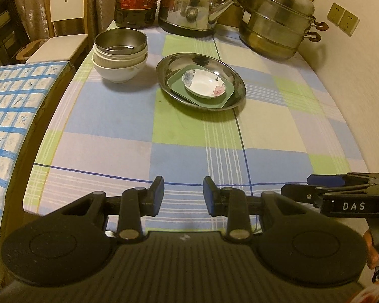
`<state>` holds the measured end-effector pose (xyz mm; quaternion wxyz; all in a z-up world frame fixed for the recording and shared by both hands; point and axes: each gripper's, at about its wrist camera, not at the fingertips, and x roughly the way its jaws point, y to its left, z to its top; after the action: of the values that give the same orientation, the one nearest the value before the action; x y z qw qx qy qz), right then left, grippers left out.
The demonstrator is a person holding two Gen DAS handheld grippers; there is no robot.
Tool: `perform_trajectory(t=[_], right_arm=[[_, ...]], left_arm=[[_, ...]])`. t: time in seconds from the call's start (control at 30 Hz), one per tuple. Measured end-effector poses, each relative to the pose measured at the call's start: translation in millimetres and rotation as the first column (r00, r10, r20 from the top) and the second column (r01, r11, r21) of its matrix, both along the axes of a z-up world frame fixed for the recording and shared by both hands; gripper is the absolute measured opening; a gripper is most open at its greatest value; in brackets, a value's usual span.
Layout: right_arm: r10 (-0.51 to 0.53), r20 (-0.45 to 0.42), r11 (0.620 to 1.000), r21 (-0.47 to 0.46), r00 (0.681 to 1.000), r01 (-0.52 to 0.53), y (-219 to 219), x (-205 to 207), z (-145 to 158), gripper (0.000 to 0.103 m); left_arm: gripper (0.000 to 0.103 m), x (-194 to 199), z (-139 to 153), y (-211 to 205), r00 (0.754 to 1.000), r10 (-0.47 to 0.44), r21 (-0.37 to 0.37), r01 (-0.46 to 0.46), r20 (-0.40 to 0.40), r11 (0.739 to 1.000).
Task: Organize plates and bowls
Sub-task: 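Withdraw the left gripper from the bowl stack, then move the left gripper to the rim of the stacked bowls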
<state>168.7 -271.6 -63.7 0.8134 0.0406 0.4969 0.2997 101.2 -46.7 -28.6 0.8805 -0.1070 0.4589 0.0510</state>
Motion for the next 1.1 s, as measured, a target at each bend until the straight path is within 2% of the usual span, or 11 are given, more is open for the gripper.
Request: perform_trajectory(t=[0.23, 0.5, 0.9, 1.1], right_arm=[[-0.007, -0.01, 1.0, 0.001, 1.0, 0.007, 8, 9, -3, 0.075], [-0.031, -0.012, 0.999, -0.013, 0.999, 0.031, 30, 24, -4, 0.075], [-0.036, -0.001, 0.999, 0.004, 0.999, 0.036, 94, 65, -2, 0.075], [-0.058, 0.05, 0.997, 0.044, 0.997, 0.056, 128, 97, 0, 0.074]], left_arm=[[0.03, 9, -3, 8, 1.0, -0.004, 0.004, 0.004, -0.01, 1.0], [0.03, 36, -6, 38, 1.0, -0.024, -0.009, 0.024, -0.003, 1.0], [0.03, 76, -4, 118, 0.999, 0.026, 0.004, -0.026, 0.031, 1.0], [0.03, 103, -2, 162, 0.995, 0.074, 0.036, -0.076, 0.063, 0.996]])
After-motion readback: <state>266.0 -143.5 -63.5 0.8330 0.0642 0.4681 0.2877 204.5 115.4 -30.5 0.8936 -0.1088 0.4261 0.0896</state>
